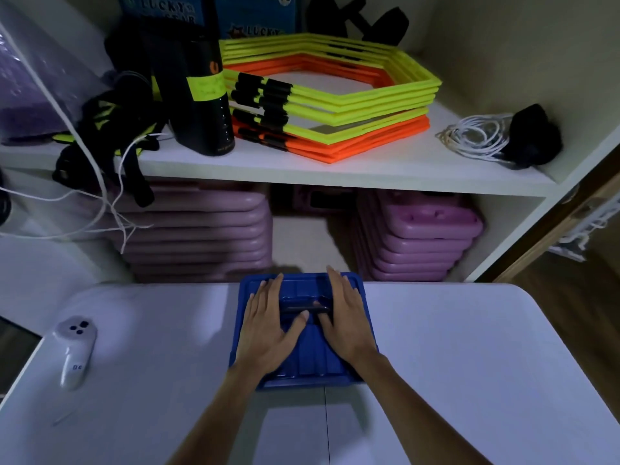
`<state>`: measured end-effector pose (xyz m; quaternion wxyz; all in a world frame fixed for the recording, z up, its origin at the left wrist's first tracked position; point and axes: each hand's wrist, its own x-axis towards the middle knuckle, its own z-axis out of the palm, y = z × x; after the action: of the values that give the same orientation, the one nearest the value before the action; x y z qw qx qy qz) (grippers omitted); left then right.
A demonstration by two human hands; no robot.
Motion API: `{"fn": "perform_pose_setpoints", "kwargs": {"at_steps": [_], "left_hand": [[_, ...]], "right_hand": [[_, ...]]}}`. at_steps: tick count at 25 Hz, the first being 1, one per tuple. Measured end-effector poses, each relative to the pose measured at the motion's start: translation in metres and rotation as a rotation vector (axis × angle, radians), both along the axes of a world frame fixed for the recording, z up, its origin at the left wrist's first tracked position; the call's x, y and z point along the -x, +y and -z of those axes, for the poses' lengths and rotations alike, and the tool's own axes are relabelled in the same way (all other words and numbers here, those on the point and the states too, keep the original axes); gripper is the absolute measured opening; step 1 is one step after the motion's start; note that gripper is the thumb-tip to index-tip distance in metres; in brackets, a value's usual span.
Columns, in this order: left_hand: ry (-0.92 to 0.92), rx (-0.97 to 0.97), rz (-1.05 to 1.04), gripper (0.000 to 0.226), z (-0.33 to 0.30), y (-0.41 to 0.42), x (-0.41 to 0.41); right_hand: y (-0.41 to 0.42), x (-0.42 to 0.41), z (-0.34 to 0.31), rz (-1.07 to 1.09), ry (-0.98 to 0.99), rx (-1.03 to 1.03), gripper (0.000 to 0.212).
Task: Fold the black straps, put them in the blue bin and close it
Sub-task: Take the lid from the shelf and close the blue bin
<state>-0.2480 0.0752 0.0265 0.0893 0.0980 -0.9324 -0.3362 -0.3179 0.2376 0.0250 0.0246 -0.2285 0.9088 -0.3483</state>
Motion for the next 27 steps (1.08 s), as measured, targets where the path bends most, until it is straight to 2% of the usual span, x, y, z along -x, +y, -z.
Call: {"fn": "perform_pose_setpoints", "kwargs": {"at_steps": [5, 8, 10, 11, 14, 15, 16, 17, 18, 19, 20, 22, 24, 27], "left_hand": [[-0.004, 0.038, -0.132, 0.066, 0.001, 0.009, -0.003], [-0.141, 0.278, -0.191, 0.059, 0.005, 0.015, 0.006], [-0.184, 0.299, -0.179, 0.057, 0.005, 0.019, 0.010], [-0.167, 0.288, -0.166, 0.058, 0.002, 0.016, 0.009], [0.039, 0.236, -0.228, 0.060, -0.003, -0.012, -0.010], [0.021, 0.182, -0.307, 0.067, 0.003, -0.027, -0.018], [-0.104, -0.007, -0.383, 0.081, 0.004, -0.041, -0.026], [-0.260, -0.326, -0.413, 0.093, 0.005, -0.051, -0.031], [-0.372, -0.685, -0.375, 0.096, 0.004, -0.054, -0.032], [-0.406, -0.948, -0.307, 0.087, 0.002, -0.055, -0.033], [-0.377, -1.063, -0.255, 0.071, 0.001, -0.054, -0.031], [-0.263, -1.074, -0.249, 0.049, 0.000, -0.050, -0.028], [-0.194, -1.026, -0.320, 0.044, 0.002, -0.048, -0.026], [-0.073, -0.772, -0.385, 0.038, -0.003, -0.046, -0.019]], "right_hand": [[-0.002, -0.008, 0.001, 0.011, 0.021, -0.030, 0.085], [-0.005, -0.009, 0.008, -0.017, 0.118, -0.326, 0.070], [-0.004, -0.008, 0.013, -0.021, 0.182, -0.413, 0.063], [-0.005, -0.009, 0.015, -0.013, 0.206, -0.419, 0.063], [-0.006, -0.008, 0.019, 0.013, 0.231, -0.435, 0.061], [-0.007, -0.008, 0.019, 0.019, 0.230, -0.445, 0.062], [-0.007, -0.008, 0.019, 0.019, 0.227, -0.449, 0.063], [-0.007, -0.008, 0.019, 0.019, 0.223, -0.450, 0.065], [-0.007, -0.008, 0.020, 0.018, 0.224, -0.451, 0.065], [-0.007, -0.008, 0.020, 0.016, 0.228, -0.453, 0.066], [-0.007, -0.007, 0.020, 0.016, 0.235, -0.450, 0.066], [-0.007, -0.007, 0.019, 0.022, 0.245, -0.439, 0.065], [-0.006, -0.008, 0.019, 0.018, 0.247, -0.439, 0.065], [-0.007, -0.009, 0.018, 0.027, 0.243, -0.434, 0.065]]}}
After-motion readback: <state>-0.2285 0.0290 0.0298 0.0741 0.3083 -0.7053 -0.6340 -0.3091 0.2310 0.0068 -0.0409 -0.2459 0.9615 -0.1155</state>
